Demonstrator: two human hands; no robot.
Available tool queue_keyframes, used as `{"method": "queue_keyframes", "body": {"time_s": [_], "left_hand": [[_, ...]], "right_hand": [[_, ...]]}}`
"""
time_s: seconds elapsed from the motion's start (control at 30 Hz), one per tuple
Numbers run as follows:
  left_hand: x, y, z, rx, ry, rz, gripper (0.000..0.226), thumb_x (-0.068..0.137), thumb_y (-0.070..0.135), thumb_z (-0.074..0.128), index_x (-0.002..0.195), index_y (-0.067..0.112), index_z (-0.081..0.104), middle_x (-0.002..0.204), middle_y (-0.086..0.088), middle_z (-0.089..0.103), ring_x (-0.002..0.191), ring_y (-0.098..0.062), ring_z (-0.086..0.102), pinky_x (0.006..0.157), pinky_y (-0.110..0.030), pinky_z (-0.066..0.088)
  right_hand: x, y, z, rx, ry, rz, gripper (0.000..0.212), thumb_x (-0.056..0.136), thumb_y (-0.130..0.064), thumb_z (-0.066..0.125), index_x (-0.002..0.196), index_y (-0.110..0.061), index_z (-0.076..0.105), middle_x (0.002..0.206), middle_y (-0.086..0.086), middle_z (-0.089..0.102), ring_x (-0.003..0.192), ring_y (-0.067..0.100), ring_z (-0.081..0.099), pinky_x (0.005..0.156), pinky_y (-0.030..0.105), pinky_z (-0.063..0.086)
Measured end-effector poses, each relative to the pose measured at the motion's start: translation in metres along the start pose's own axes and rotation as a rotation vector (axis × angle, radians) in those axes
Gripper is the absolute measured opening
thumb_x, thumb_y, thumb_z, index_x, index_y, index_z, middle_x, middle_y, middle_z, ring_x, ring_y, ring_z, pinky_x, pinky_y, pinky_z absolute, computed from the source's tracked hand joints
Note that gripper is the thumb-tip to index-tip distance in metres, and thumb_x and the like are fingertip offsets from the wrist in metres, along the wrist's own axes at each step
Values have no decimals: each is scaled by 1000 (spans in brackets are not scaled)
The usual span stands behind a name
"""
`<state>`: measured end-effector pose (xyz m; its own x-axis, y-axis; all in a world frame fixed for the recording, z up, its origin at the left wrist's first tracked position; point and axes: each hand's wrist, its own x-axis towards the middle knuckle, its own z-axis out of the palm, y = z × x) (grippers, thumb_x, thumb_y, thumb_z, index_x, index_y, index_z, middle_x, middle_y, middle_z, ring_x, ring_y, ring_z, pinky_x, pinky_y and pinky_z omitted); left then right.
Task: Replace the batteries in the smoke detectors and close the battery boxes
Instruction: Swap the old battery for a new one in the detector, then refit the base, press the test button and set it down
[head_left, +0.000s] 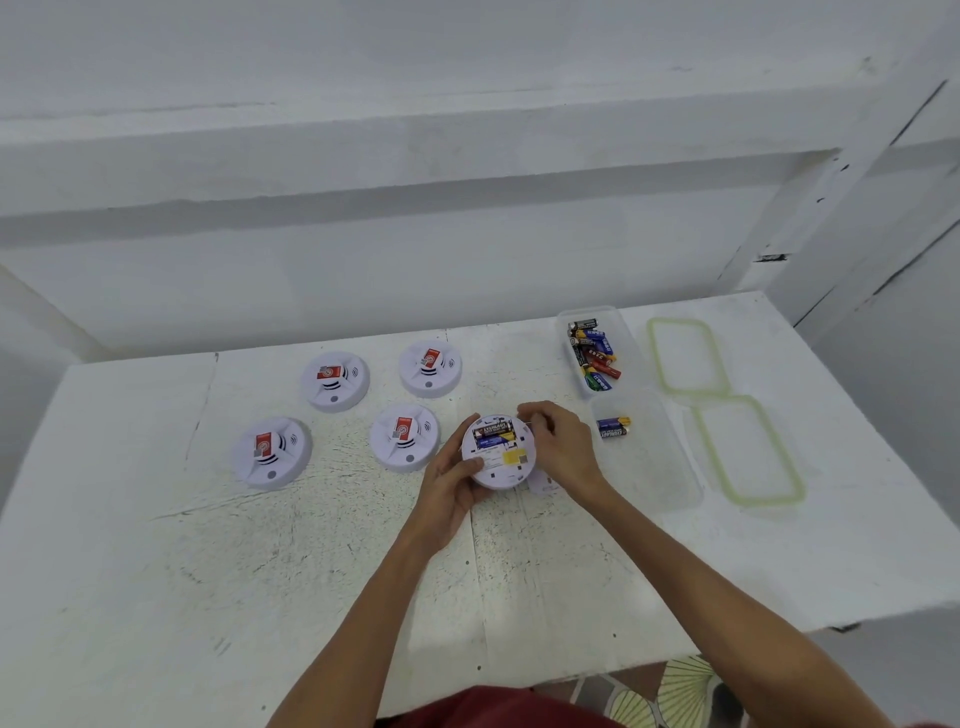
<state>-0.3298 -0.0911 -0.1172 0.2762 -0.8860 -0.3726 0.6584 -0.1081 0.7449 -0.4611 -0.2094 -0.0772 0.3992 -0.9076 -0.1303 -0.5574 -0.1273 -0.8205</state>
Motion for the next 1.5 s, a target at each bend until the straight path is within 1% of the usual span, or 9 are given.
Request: {"method": "queue_keyframes", "body": {"time_s": [0.17,0.27,0.37,0.43,0.6,0.93,1.17,1.33,1.5], "left_hand": [[1,-1,0,-20,-3,12,65,88,0,59,150,15,49,146,-13,61,133,-37,59,100,-58,55],[1,-2,-2,-39,-6,31,60,92,-5,54,149,16,51,146,-13,61,133,-37,59,98,-55,58],[0,-2,-1,-37,-1,36,63,89,-1,58,149,16,50,147,-12,60,133,-37,59,99,-57,56],[0,-2,0,-37,2,37,66,87,0,59,150,15,49,147,-12,60,133,-37,59,99,-58,56],[0,-2,-1,-25,8,38,66,87,0,59,151,13,48,148,-13,59,134,-38,58,97,-56,58],[1,-4,-3,-43,11,48,59,94,-8,52,149,13,51,147,-13,60,133,-38,59,98,-59,56],[1,-4,-2,-66,17,42,65,89,-3,59,151,12,48,146,-13,61,131,-37,61,94,-56,59],[2,-5,-2,-93,34,41,67,88,-2,58,153,13,46,147,-12,60,133,-38,59,96,-59,57],[3,-6,-3,-70,40,50,62,95,-7,52,152,16,48,147,-10,60,135,-38,57,100,-59,55]], "right_hand": [[-15,11,-2,-195,21,-49,36,95,1,47,129,-8,58,130,8,59,119,19,54,93,17,39],[-29,15,5,-296,53,-114,36,94,-6,56,130,-8,55,138,8,49,128,20,41,95,21,41],[-35,22,11,-482,46,-110,46,91,-19,66,134,-8,52,148,14,40,139,30,30,106,42,44],[-39,25,12,-595,38,-83,54,89,-31,67,137,-12,49,150,18,35,139,36,29,105,47,42],[-48,25,12,-666,28,-29,62,88,-53,62,139,-21,45,146,14,37,132,31,35,99,40,42],[-51,10,15,-610,20,22,62,81,-37,69,134,-13,45,122,9,53,109,25,45,77,32,44],[-60,17,11,-486,56,68,59,81,-43,60,130,-12,47,113,6,60,101,22,48,77,25,29],[-70,7,4,-475,83,85,50,85,-40,61,123,-9,51,110,7,60,91,18,41,77,27,33],[-78,8,-5,-495,101,71,57,82,-37,60,130,-7,50,113,7,58,95,18,37,78,26,33]]}}
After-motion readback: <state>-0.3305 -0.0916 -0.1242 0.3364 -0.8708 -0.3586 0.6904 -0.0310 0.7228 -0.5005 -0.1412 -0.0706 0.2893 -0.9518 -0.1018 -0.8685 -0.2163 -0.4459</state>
